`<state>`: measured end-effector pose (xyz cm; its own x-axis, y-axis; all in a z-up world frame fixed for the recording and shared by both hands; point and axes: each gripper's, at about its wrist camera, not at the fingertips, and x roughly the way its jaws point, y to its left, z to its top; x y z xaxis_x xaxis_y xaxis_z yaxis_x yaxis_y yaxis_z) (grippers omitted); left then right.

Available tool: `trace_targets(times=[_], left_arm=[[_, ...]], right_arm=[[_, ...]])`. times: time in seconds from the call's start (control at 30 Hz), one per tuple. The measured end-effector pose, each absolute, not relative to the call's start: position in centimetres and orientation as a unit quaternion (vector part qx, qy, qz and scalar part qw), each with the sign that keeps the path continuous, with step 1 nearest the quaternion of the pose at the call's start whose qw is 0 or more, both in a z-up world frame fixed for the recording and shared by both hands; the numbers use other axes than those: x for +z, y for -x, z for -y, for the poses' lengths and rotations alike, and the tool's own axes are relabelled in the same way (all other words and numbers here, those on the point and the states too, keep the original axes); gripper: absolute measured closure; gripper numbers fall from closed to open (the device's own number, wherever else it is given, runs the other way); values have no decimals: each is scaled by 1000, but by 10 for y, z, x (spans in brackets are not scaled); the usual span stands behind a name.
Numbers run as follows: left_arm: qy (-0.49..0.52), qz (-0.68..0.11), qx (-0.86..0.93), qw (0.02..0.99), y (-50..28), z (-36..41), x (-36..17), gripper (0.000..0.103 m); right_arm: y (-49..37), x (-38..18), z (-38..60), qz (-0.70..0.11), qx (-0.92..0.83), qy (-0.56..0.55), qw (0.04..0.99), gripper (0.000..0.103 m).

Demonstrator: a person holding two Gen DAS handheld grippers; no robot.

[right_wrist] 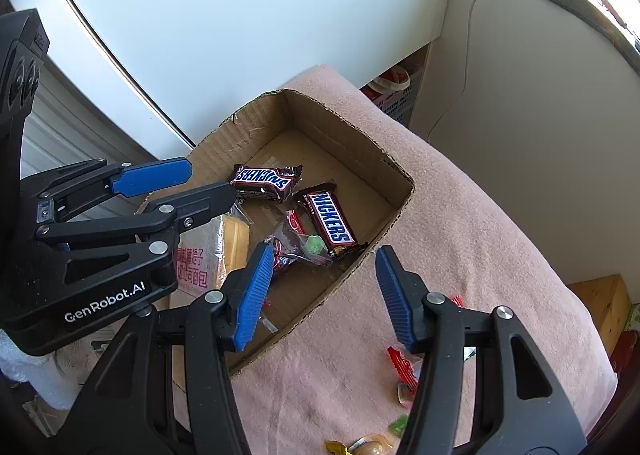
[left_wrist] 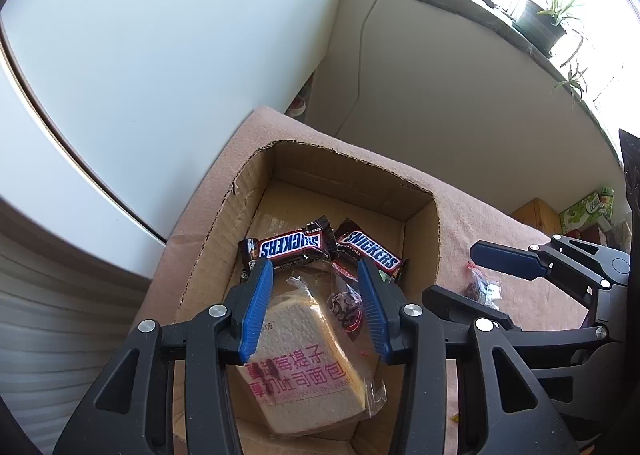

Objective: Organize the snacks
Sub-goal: 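Move both tools back over the remaining snacks, then grasp the yellow packet with the left tool while the right tool grasps the green packet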

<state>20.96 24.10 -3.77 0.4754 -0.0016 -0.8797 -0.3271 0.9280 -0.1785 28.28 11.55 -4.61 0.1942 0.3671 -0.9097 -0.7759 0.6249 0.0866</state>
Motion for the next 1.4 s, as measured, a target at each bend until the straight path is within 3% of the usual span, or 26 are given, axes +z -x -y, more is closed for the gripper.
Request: trace_targets(times=[0.63, 0.67, 0.73, 1.4], left_arm=[[157, -503, 70, 847, -191, -196, -24, 59], [155, -504, 66, 847, -190, -191, -23, 59], [151, -505, 57, 848, -187, -181, -24, 49], [131, -574, -42, 807, -153, -79, -76, 48]], right_arm=[[-286, -25, -39, -510, 350, 176, 766, 47], [-287, -25, -32, -511, 347, 174, 767, 46], [-289, -26, -17, -515, 340, 171, 768, 33], [-274, -98, 88, -579, 289, 193, 738, 31]])
